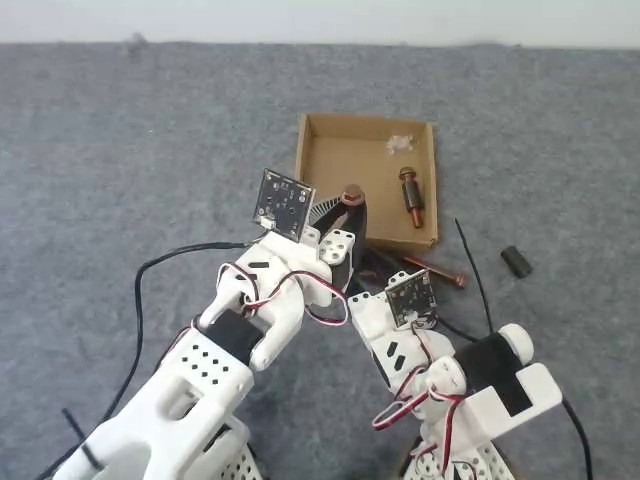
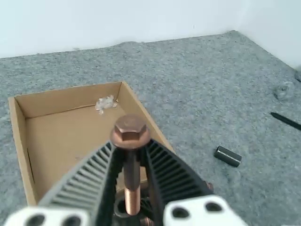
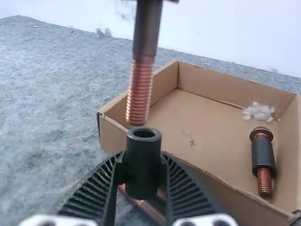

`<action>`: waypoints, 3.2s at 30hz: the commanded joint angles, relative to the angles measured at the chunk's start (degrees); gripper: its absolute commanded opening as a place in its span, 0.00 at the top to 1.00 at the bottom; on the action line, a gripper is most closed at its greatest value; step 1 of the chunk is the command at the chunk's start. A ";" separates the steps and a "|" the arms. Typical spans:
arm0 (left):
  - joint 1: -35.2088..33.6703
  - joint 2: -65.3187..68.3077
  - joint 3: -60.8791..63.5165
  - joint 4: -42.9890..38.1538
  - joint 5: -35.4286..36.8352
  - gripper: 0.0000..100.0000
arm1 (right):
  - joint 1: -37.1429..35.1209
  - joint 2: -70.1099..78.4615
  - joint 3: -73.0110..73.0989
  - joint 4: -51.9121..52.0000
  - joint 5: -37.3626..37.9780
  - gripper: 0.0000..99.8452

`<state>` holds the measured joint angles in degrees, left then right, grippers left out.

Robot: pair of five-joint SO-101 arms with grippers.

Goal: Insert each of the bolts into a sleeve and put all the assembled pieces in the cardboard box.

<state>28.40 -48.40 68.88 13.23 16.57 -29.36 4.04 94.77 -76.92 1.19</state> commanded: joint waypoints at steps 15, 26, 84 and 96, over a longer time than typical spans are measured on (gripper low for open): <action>-1.41 0.35 -1.98 -2.29 1.85 0.99 | 1.27 -0.13 1.32 0.13 -0.09 0.99; -2.11 0.35 -2.42 -2.81 4.84 0.99 | 1.27 -0.13 1.14 0.13 -0.09 0.99; -0.44 8.35 -5.32 3.16 9.49 0.99 | 2.51 -0.48 1.23 0.04 -0.09 0.99; -0.26 22.51 -6.64 -1.14 7.21 0.99 | 4.70 -0.13 1.32 -3.91 -0.09 0.99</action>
<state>27.34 -30.02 61.93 11.82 25.63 -26.29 4.57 94.77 -77.01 1.36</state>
